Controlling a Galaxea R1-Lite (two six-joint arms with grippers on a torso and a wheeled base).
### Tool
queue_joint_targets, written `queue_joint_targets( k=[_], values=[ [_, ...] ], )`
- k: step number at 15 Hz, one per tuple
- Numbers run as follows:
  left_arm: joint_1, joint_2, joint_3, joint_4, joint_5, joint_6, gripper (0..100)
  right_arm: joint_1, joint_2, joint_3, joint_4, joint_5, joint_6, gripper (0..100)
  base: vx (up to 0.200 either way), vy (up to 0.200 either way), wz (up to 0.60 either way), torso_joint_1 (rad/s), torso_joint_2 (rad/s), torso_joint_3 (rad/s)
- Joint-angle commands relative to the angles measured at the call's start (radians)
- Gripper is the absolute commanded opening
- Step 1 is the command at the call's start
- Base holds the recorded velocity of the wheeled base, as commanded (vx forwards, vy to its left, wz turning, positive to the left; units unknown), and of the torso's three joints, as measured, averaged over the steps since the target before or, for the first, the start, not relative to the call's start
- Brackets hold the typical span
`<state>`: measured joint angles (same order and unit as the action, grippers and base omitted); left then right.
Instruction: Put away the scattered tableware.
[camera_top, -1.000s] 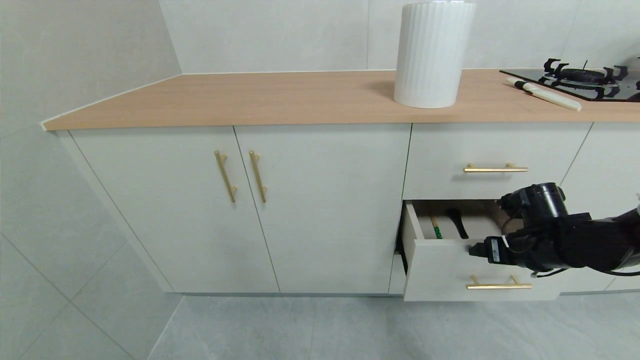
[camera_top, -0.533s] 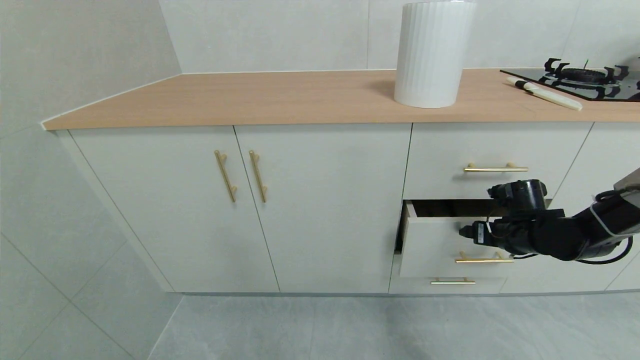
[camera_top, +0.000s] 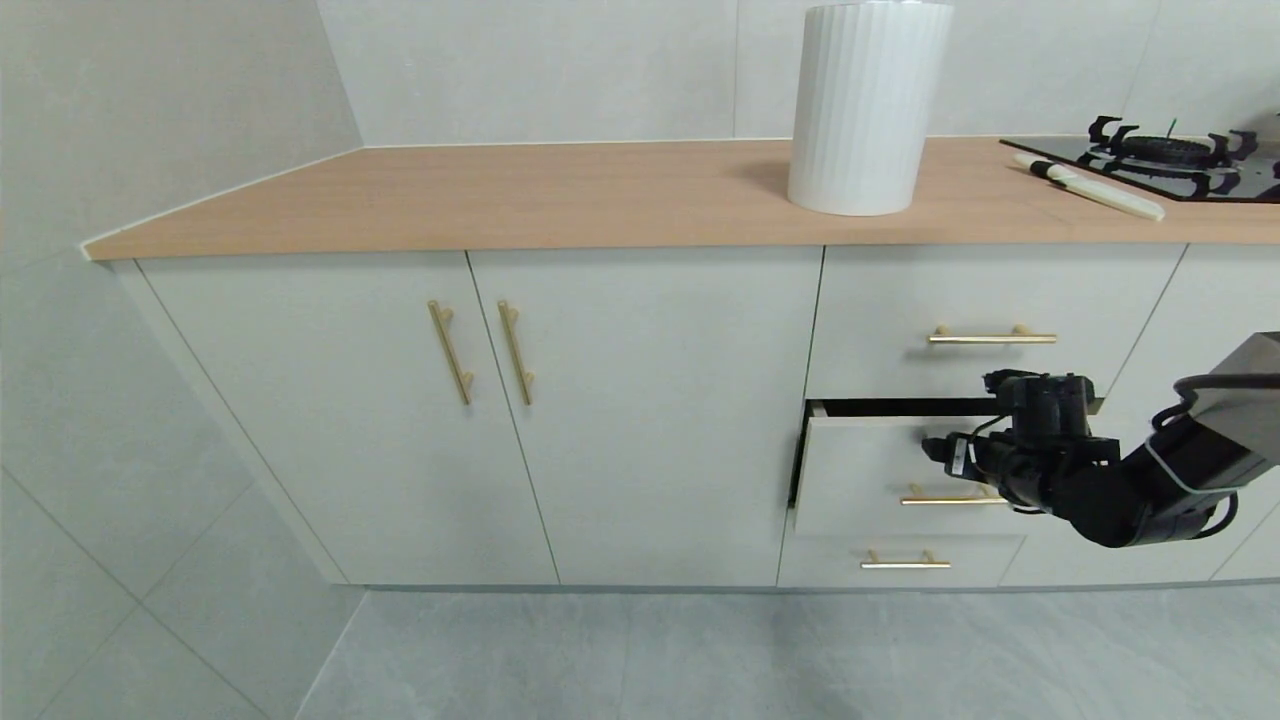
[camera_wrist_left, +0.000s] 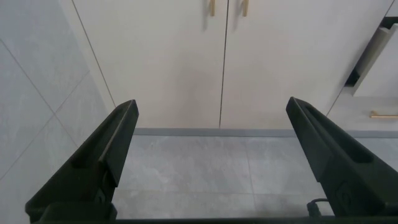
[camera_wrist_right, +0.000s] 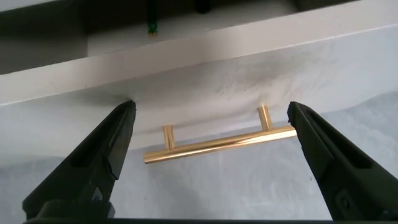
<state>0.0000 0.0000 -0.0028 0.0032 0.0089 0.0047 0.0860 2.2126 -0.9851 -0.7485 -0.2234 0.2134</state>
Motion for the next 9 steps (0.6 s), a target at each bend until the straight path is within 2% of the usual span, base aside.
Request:
queue_joint_targets(
  k=[1,7,9],
  values=[
    [0.000,0.002,0.000,0.000,0.000,0.000,100,0.000,0.021,-0.003,-0.014,-0.007,0.000,100,0.000,0.000,0.00,0.000,0.00,0.000],
    [0.000,0.002,0.001,0.000,0.000,0.000,100,0.000,0.084,-0.079,-0.089,-0.093,0.034,100,0.000,0.000,0.00,0.000,0.00,0.000],
    [0.000,0.002,0.000,0.000,0.000,0.000,100,-0.005,0.088,-0.086,-0.104,-0.093,0.035,100,0.000,0.000,0.00,0.000,0.00,0.000]
  ],
)
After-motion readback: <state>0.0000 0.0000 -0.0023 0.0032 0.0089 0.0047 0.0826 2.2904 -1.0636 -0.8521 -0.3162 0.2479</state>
